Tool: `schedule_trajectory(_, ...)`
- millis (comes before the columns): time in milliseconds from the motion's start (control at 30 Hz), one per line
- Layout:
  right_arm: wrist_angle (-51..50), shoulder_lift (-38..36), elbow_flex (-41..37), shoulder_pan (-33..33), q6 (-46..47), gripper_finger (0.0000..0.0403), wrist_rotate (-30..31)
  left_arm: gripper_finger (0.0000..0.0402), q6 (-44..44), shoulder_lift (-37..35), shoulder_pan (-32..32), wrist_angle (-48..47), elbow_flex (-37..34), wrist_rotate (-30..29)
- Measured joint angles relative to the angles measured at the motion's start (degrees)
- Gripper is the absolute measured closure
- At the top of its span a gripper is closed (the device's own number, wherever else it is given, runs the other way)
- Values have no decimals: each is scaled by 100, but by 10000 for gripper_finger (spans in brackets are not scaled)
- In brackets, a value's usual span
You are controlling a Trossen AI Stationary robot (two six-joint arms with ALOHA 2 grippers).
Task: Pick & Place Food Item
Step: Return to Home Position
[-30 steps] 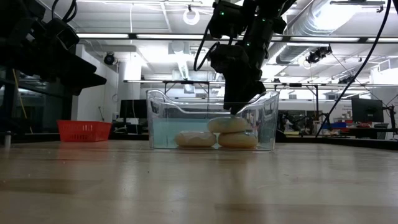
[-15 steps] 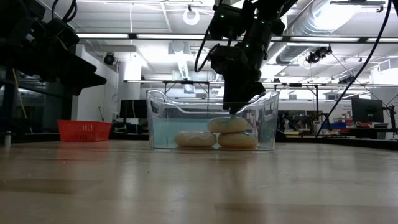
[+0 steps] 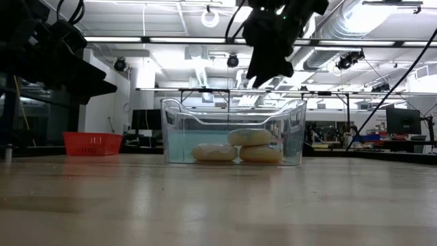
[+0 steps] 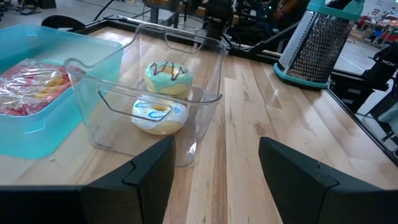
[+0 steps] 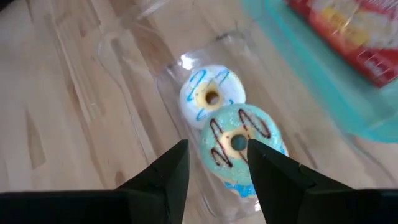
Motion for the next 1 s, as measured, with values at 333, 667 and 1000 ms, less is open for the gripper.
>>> schedule_trajectory(333, 22, -178, 2, 56, 0, 252, 124, 176, 0, -1, 0, 0, -2, 0)
schedule_trajectory(667, 287, -176, 0, 56, 0, 252, 132, 176, 0, -2, 2, 0, -1, 0)
schedule_trajectory(1000, 822, -175, 0, 32, -10, 252, 113, 176, 0, -2, 1, 0, -1, 0)
